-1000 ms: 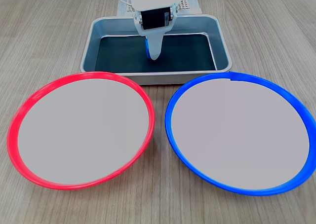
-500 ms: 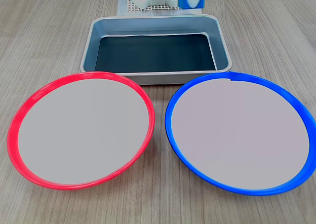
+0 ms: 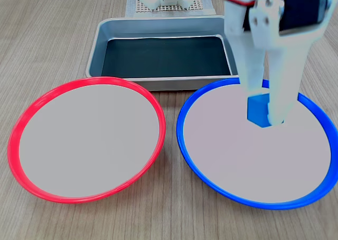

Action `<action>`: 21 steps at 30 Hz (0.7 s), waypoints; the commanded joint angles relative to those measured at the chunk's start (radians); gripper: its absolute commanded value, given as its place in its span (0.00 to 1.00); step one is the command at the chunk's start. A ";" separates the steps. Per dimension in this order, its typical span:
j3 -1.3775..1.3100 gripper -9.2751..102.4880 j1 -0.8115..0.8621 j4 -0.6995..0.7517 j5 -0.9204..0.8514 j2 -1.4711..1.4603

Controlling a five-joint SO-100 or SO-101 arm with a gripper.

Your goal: Move a blue block from tray to blue dish

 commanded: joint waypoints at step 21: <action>0.905 0.08 0.120 -0.460 0.293 1.137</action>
